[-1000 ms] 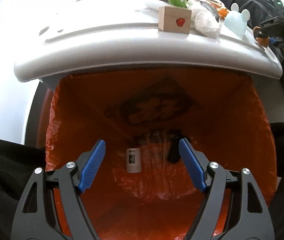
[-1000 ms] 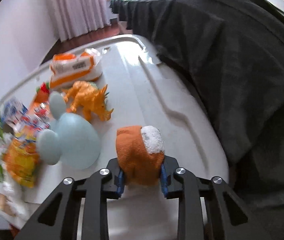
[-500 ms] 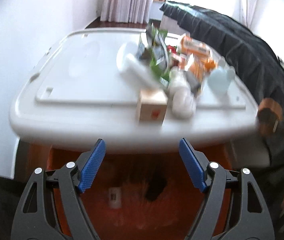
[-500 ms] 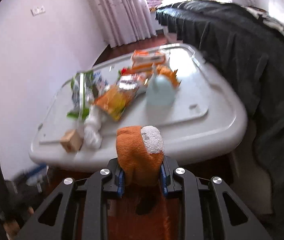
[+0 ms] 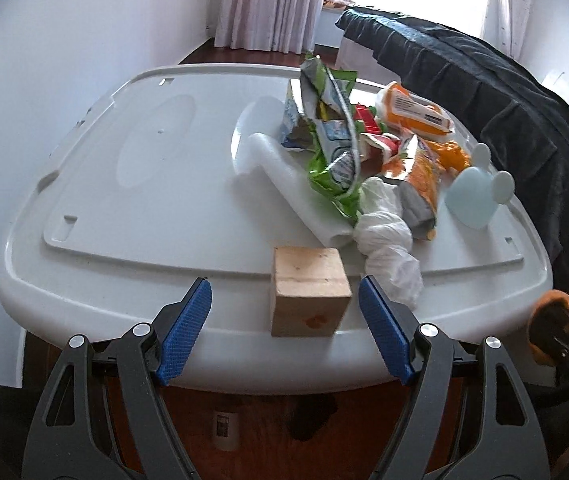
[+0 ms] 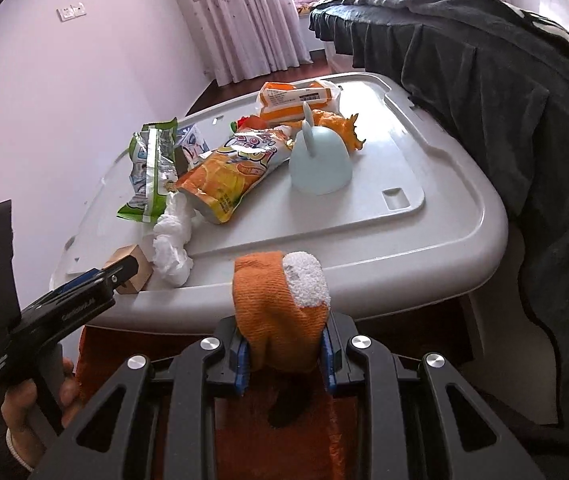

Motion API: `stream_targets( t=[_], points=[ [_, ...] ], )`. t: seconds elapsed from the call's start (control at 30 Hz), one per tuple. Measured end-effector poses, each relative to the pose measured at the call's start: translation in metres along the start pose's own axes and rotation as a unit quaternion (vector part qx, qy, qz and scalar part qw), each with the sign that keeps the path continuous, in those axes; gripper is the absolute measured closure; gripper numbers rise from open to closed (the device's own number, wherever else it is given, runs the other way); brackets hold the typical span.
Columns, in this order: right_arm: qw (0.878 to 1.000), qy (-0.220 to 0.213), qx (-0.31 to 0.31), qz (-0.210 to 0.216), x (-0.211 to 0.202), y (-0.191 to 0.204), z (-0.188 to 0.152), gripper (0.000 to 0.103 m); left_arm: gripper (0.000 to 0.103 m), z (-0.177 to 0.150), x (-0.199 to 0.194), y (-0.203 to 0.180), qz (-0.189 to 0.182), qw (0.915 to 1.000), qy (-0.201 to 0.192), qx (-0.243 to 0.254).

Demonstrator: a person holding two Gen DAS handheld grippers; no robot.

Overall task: Collect trash
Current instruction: 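Grasp the wooden block with the left tool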

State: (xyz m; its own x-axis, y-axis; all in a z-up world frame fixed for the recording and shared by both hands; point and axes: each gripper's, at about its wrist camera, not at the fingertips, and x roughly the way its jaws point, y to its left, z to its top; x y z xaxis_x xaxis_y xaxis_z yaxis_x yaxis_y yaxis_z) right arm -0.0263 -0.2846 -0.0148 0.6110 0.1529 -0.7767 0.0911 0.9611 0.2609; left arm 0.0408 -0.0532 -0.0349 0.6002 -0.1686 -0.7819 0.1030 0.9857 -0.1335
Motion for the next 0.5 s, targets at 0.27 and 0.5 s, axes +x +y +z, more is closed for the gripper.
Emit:
stream_targets(
  t=[0.27,0.5],
  points=[
    [1.0,0.002,-0.008,-0.004,0.003,0.003,-0.001,0.076,0.029,-0.003,0.013,-0.001,0.015,0.9997,-0.016,0.012],
    [1.0,0.008,-0.009,-0.006,0.006,0.003,-0.002,0.076,0.067,-0.011,0.019,-0.016,0.033,0.997,-0.025,0.065]
  ],
)
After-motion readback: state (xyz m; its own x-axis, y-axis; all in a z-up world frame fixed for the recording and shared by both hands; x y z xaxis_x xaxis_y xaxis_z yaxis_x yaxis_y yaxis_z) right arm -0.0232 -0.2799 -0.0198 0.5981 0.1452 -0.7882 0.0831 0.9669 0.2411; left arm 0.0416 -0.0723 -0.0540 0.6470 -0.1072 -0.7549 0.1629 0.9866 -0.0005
